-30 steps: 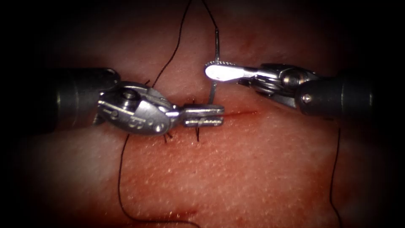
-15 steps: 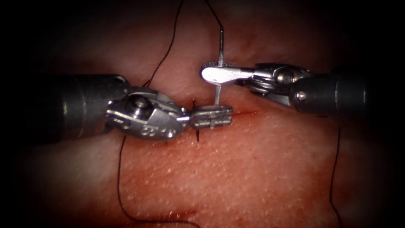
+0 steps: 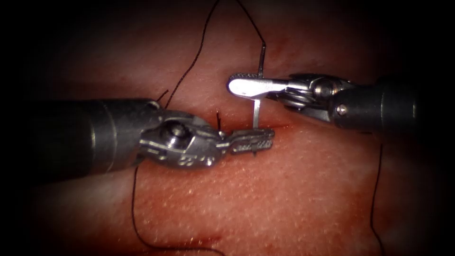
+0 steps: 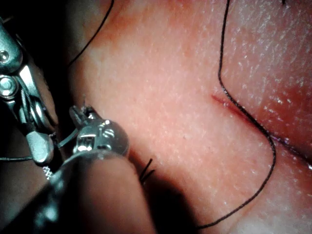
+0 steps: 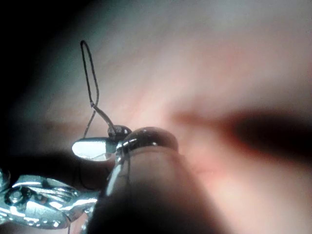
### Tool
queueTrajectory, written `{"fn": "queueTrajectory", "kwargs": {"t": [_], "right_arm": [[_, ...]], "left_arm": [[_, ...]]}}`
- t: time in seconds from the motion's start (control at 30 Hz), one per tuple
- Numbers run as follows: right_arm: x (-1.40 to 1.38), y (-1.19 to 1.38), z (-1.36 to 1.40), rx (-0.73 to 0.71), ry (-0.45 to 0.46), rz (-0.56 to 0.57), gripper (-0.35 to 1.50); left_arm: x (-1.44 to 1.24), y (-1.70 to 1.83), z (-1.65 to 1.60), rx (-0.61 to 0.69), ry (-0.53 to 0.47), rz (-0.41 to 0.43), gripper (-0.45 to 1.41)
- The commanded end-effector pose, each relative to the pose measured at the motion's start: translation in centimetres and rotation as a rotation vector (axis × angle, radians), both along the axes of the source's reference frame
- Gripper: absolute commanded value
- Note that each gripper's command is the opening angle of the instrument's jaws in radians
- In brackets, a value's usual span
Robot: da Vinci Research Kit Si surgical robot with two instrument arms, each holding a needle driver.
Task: Wound Closure
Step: Hold needle with left end-effector to regrasp needle straight-on with right hand
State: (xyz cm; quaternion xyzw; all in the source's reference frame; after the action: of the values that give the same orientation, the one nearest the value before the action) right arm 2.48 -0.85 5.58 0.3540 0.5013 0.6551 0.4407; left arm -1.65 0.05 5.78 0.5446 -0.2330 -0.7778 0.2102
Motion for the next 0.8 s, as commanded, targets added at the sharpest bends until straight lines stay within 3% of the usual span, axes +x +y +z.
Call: {"fn": "queueTrajectory", "kwargs": {"t": [0.03,0.27,0.3,0.33,0.37,0.7,0.73,0.77,0.8], "right_arm": [[0.05,0.03,0.05,-0.011,-0.004,-0.007,0.63],[0.00,0.02,0.08,-0.020,-0.017,-0.027,0.54],[0.00,0.01,0.08,-0.020,-0.017,-0.027,0.41],[0.01,0.01,0.08,-0.020,-0.019,-0.029,0.14],[0.01,0.00,0.08,-0.018,-0.023,-0.033,-0.32],[-0.01,-0.06,0.10,-0.010,-0.065,-0.089,-0.35],[-0.02,-0.05,0.10,-0.012,-0.061,-0.085,-0.35],[-0.03,-0.05,0.11,-0.019,-0.058,-0.080,-0.35],[-0.08,-0.03,0.12,-0.032,-0.043,-0.060,-0.35]], "left_arm": [[-0.04,0.03,0.04,-0.001,0.000,0.000,-0.45],[-0.05,0.02,-0.01,-0.005,0.001,0.005,-0.45],[-0.05,0.02,-0.01,-0.005,-0.001,0.006,-0.45],[-0.05,0.02,-0.01,-0.005,-0.001,0.006,-0.45],[-0.05,0.02,-0.01,-0.005,-0.001,0.006,-0.45],[-0.05,0.03,-0.01,-0.008,0.001,0.010,-0.45],[-0.05,0.04,-0.02,-0.007,0.002,0.013,-0.32],[-0.04,0.05,-0.02,0.008,-0.002,0.018,0.17],[-0.04,0.07,-0.03,0.083,-0.023,0.004,0.81]]}}
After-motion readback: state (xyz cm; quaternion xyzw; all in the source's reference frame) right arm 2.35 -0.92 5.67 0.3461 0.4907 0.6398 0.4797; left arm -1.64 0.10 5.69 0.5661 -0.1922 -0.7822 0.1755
